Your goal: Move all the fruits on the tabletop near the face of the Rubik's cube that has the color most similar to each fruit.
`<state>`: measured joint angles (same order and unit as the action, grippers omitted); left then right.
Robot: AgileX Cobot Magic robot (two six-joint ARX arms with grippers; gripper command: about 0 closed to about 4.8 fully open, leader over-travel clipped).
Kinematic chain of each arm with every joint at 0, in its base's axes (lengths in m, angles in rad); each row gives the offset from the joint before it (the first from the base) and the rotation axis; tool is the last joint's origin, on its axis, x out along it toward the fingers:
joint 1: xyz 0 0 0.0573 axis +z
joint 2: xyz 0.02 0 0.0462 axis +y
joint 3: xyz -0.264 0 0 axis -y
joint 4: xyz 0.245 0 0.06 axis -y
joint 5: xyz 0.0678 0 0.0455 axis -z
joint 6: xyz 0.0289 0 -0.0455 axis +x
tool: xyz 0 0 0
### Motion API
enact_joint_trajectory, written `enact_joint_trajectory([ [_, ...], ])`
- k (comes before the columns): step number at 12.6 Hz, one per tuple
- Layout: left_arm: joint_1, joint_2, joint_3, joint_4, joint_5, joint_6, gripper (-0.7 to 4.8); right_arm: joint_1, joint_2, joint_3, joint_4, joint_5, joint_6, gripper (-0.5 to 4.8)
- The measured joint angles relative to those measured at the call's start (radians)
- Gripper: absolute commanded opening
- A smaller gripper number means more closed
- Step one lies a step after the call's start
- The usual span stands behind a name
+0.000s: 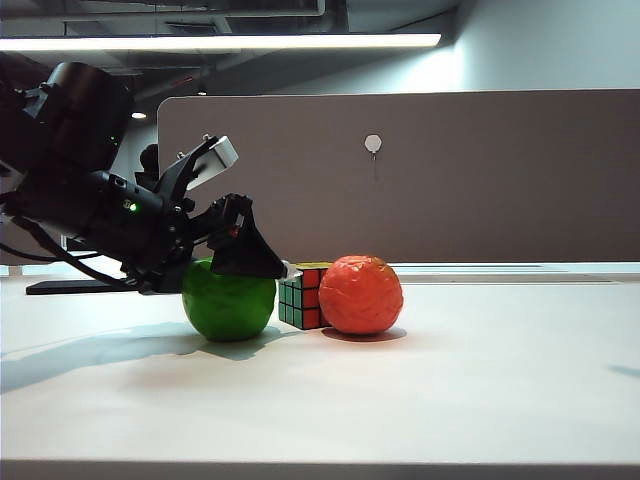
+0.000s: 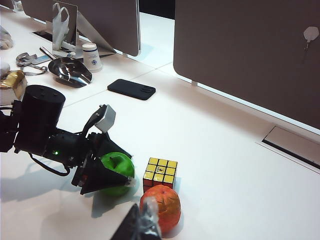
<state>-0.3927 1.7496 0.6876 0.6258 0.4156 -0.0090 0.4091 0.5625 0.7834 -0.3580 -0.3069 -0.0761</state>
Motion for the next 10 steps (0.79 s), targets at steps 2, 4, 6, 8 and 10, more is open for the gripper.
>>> enact_joint_trajectory([
  [2, 0.001, 0.0, 0.0, 0.006, -0.006, 0.0, 4.79, 0.0, 0.0, 0.0, 0.0, 0.0, 0.0, -0.06],
  [4, 0.001, 0.0, 0.005, 0.006, -0.007, 0.0, 4.79, 0.0, 0.0, 0.0, 0.0, 0.0, 0.0, -0.06],
  [6, 0.001, 0.0, 0.016, 0.006, -0.008, -0.006, 4.79, 0.0, 0.0, 0.0, 0.0, 0.0, 0.0, -0.06],
  [8, -0.018, 0.0, 0.016, 0.007, -0.013, -0.007, 4.79, 0.0, 0.0, 0.0, 0.0, 0.0, 0.0, -0.06],
  [10, -0.029, 0.006, 0.016, 0.005, -0.019, -0.006, 4.79, 0.0, 0.0, 0.0, 0.0, 0.0, 0.0, -0.06],
])
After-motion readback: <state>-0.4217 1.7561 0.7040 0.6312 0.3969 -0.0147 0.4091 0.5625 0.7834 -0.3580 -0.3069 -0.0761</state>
